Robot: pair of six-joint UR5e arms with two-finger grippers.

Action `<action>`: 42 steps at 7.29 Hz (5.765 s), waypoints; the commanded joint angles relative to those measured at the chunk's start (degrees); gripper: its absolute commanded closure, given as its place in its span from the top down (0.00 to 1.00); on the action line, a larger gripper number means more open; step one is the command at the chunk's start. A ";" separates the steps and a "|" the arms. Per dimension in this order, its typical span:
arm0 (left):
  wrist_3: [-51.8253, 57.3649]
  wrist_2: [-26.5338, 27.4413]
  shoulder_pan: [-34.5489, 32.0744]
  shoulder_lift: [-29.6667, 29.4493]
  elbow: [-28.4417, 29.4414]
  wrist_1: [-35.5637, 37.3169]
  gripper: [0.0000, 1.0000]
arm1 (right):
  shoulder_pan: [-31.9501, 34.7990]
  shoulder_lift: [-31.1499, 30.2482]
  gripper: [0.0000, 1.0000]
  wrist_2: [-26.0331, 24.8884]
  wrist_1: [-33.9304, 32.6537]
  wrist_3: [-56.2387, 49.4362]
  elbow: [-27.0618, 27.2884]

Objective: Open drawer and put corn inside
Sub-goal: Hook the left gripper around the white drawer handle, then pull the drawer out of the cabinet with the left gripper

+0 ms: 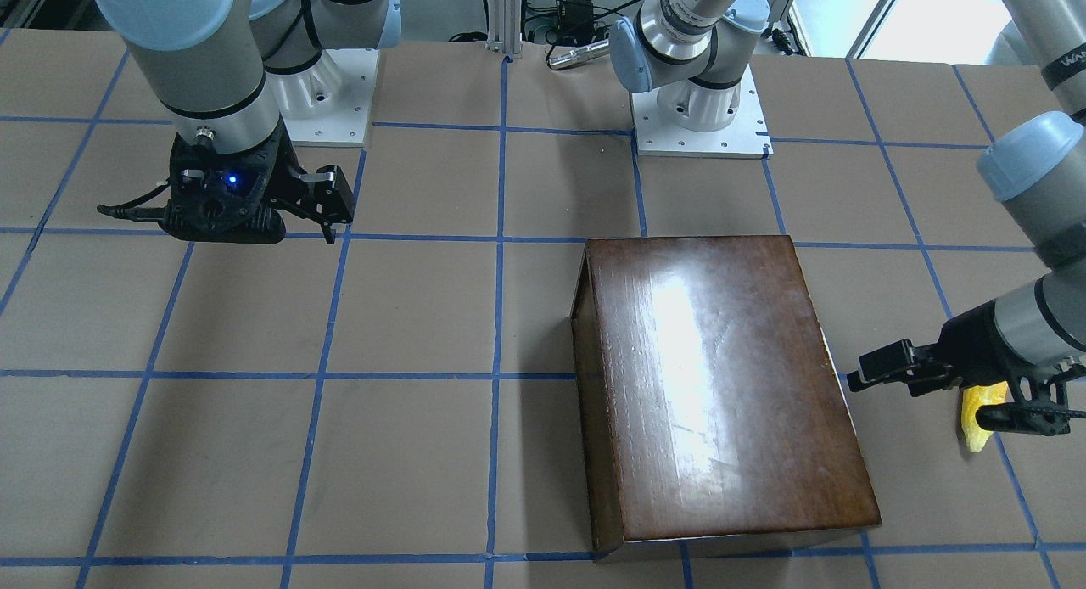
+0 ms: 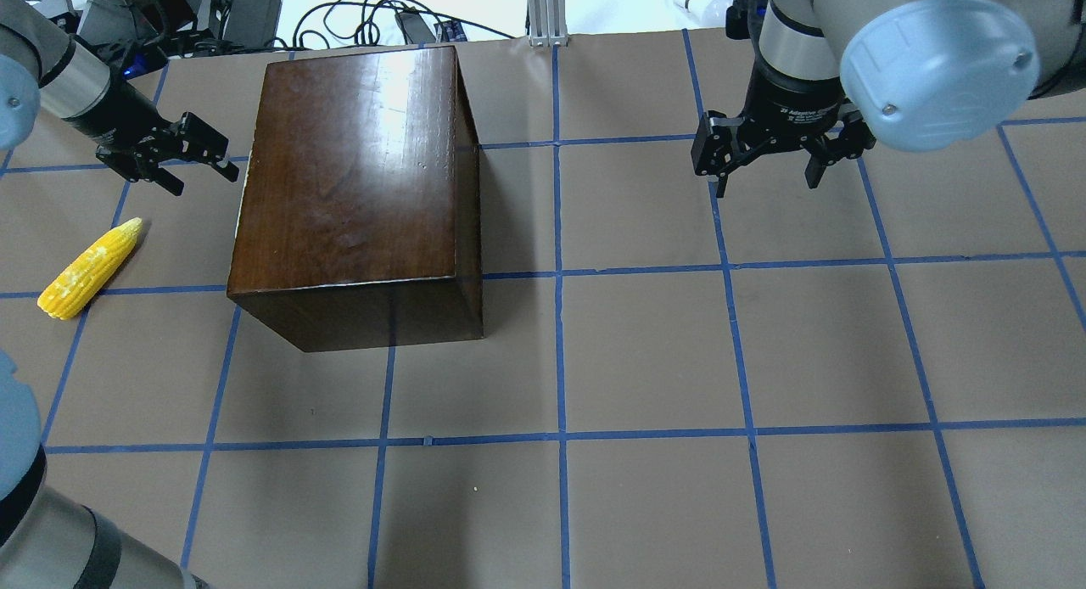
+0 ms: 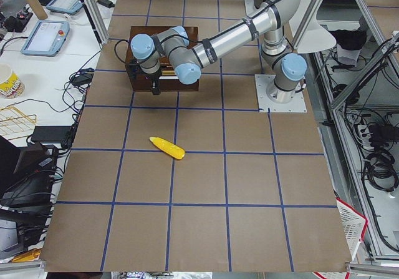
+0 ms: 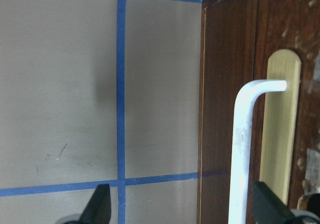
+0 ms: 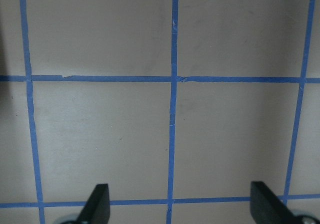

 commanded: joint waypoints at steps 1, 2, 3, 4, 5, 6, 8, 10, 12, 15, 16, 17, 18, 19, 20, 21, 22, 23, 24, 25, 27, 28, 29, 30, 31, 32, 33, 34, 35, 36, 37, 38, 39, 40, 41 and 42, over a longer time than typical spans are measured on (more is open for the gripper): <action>-0.01 -2.36 0.00 -0.14 -0.20 -0.09 1.00 | 0.00 0.00 1.00 0.09 0.01 0.00 0.00; 0.08 -2.47 0.00 -0.23 -0.29 -0.35 1.00 | 0.00 0.00 1.00 0.00 -0.08 0.00 0.00; -0.01 -2.56 0.00 -0.23 -0.29 -0.61 1.00 | 0.00 0.00 1.00 0.00 0.01 0.00 0.00; -0.01 -2.64 0.00 -0.49 -0.64 -0.70 1.00 | 0.00 0.00 1.00 0.00 0.01 0.00 0.00; -0.01 -2.73 0.00 -0.84 -0.99 -0.62 1.00 | 0.00 0.00 1.00 0.00 0.01 0.00 0.00; -0.01 -2.73 0.00 -0.93 -1.17 -0.61 1.00 | 0.00 0.00 1.00 0.00 0.01 0.00 0.00; -0.01 -2.73 0.00 -1.55 -1.17 -0.70 1.00 | 0.00 0.00 1.00 0.00 0.01 0.00 0.00; -0.10 -2.65 0.00 -1.81 -1.26 -0.79 1.00 | 0.00 0.00 1.00 0.00 0.01 0.00 0.00; -0.10 -2.64 0.00 -2.34 -1.26 -0.79 1.00 | 0.00 0.00 1.00 0.00 -0.08 0.00 0.00; -0.01 -1.95 0.00 -2.78 -1.26 -0.88 1.00 | 0.00 0.00 1.00 0.00 0.01 0.00 0.00; -0.01 -1.85 0.00 -2.78 -1.26 -0.88 1.00 | 0.00 0.00 1.00 0.00 0.01 0.00 0.00; -0.01 -1.77 0.08 -2.69 -1.35 -0.97 1.00 | 0.00 0.00 1.00 0.00 0.01 0.00 0.00; -0.01 -1.68 0.17 -2.60 -1.35 -0.97 1.00 | 0.00 0.00 1.00 0.00 0.01 0.00 0.00; 0.08 -1.50 0.43 -2.60 -1.35 -0.97 1.00 | 0.00 0.00 1.00 0.00 0.01 0.00 0.00; 0.08 -0.72 0.44 -2.60 -1.26 -0.88 1.00 | 0.00 0.00 1.00 0.00 0.01 0.00 0.00; 0.25 -0.80 0.61 -2.60 -1.26 -0.79 1.00 | 0.00 0.00 1.00 0.00 0.01 0.00 0.00; 0.25 -0.71 0.79 -2.69 -1.17 -0.79 1.00 | 0.00 0.00 1.00 0.00 0.01 0.00 0.00; 0.25 -0.71 0.79 -2.69 -1.08 -0.79 1.00 | 0.00 0.00 1.00 0.00 -0.08 0.00 0.00; 0.25 -0.71 0.96 -2.69 -1.08 -0.79 1.00 | 0.00 0.00 1.00 0.00 -0.08 0.00 0.00; 0.34 -0.80 1.92 -2.69 -1.00 -0.79 1.00 | 0.00 0.00 1.00 0.00 0.01 0.00 0.00; 0.61 -0.89 3.25 -2.69 -0.91 -0.79 1.00 | 0.00 0.00 1.00 0.00 -0.08 0.00 0.00; 0.61 -0.89 3.42 -2.69 -0.73 -0.88 1.00 | 0.00 0.00 1.00 0.00 -0.08 0.00 0.00; 0.69 -0.89 3.77 -2.69 -1.25 -0.79 1.00 | 0.00 0.00 1.00 0.00 0.01 0.00 0.00; 0.69 -0.97 4.65 -2.78 -1.17 -0.79 1.00 | 0.00 0.00 1.00 0.00 0.01 0.00 0.00; 0.78 -0.97 5.18 -2.78 -1.17 -0.88 1.00 | 0.00 0.00 1.00 0.00 0.01 0.00 0.00; 0.78 -0.89 5.27 -2.78 -1.08 -0.88 1.00 | 0.00 0.00 1.00 0.00 0.01 0.00 0.00; 0.78 -0.89 5.27 -2.78 -1.00 -0.88 1.00 | 0.00 0.00 1.00 0.00 -0.08 0.00 0.00; 0.78 -0.89 5.53 -2.78 -0.99 -0.97 1.00 | 0.00 0.00 1.00 0.00 0.01 0.00 0.00; 0.87 -0.54 6.32 -2.78 -0.99 -0.97 1.00 | 0.00 0.00 1.00 0.00 0.01 0.00 0.00; 1.57 0.60 6.50 -2.78 -0.99 -0.79 1.00 | 0.00 0.00 1.00 0.00 0.01 0.00 0.00; 1.57 0.69 6.59 -2.78 -0.91 -0.79 1.00 | 0.00 0.00 1.00 0.00 0.01 0.00 0.00; 1.66 0.70 6.85 -2.78 -0.91 -0.88 1.00 | 0.00 0.00 1.00 0.00 -0.08 0.00 0.00; 2.53 1.04 7.29 -2.78 -0.99 -0.79 1.00 | 0.00 0.00 1.00 0.00 0.01 0.00 0.00; 3.32 1.13 7.38 -2.78 -0.82 -0.88 1.00 | 0.00 0.00 1.00 0.00 0.01 0.00 0.00; 3.42 1.13 7.38 -2.78 -0.73 -0.88 1.00 | 0.00 0.00 1.00 0.00 -0.08 0.00 0.00; 3.94 1.22 7.47 -2.78 -0.64 -0.88 1.00 | 0.00 0.00 1.00 0.00 -0.08 0.00 0.00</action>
